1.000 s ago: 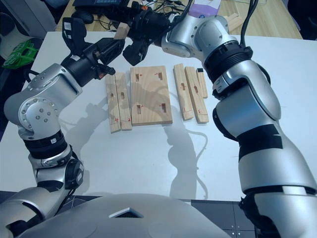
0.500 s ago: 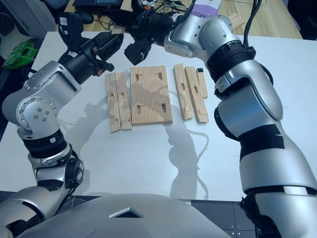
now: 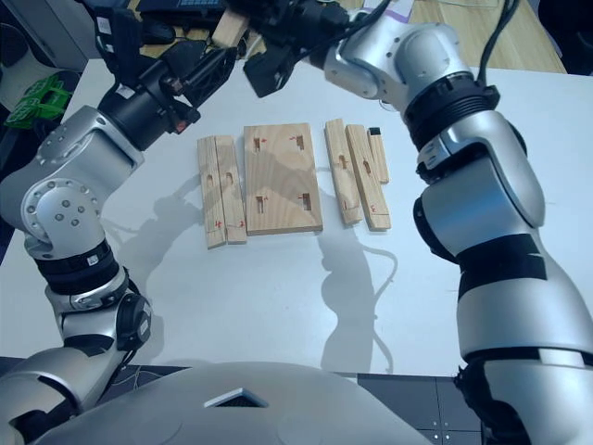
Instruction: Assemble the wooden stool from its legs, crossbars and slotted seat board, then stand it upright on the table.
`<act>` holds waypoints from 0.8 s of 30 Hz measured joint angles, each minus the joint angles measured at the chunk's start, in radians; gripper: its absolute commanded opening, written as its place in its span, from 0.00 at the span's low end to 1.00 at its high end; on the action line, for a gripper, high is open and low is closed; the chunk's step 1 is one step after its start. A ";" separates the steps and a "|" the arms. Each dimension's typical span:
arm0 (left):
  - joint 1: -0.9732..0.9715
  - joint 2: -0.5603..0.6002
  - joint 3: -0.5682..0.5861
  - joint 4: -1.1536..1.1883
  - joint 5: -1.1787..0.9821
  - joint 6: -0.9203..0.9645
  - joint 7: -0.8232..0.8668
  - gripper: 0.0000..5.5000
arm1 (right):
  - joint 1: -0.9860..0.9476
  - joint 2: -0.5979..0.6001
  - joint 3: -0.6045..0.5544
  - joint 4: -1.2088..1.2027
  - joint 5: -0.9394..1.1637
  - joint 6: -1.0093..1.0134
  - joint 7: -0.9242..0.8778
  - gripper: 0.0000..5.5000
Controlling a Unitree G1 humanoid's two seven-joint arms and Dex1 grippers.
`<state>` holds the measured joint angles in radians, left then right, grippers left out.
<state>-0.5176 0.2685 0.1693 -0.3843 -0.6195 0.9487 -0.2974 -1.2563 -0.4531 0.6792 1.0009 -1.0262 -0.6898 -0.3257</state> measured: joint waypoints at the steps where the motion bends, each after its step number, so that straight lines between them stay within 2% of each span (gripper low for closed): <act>1: 0.000 0.006 0.007 0.006 0.000 -0.013 -0.010 0.67 | 0.011 -0.013 -0.013 0.001 0.016 0.007 0.002 0.07; 3: -0.001 0.010 0.046 0.029 0.000 -0.086 -0.027 0.73 | 0.059 -0.050 -0.070 0.007 0.077 0.025 0.010 0.07; 7: -0.005 0.010 0.105 0.069 0.001 -0.201 -0.029 0.84 | 0.225 -0.108 -0.297 -0.080 0.408 0.048 0.131 0.07; 11: 0.029 -0.033 0.097 0.092 0.056 -0.282 0.042 0.85 | 0.516 -0.035 -0.536 -0.404 0.903 0.208 0.344 0.07; 14: 0.088 -0.054 0.059 0.083 0.084 -0.303 0.071 0.85 | 0.716 0.007 -0.641 -0.619 1.119 0.385 0.417 0.07; 17: 0.173 -0.074 -0.002 0.041 0.119 -0.319 0.083 0.85 | 0.909 0.085 -0.724 -0.944 1.415 0.562 0.474 0.07; 21: 0.240 -0.087 -0.028 0.001 0.144 -0.348 0.114 0.85 | 1.005 0.081 -0.874 -1.119 1.720 0.789 0.532 0.07; 24: 0.260 -0.102 -0.034 0.001 0.156 -0.359 0.133 0.85 | 1.041 0.055 -1.007 -1.120 1.889 0.910 0.558 0.07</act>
<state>-0.2574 0.1661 0.1357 -0.3837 -0.4632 0.5897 -0.1647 -0.2153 -0.3983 -0.3280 -0.1191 0.8632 0.2199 0.2320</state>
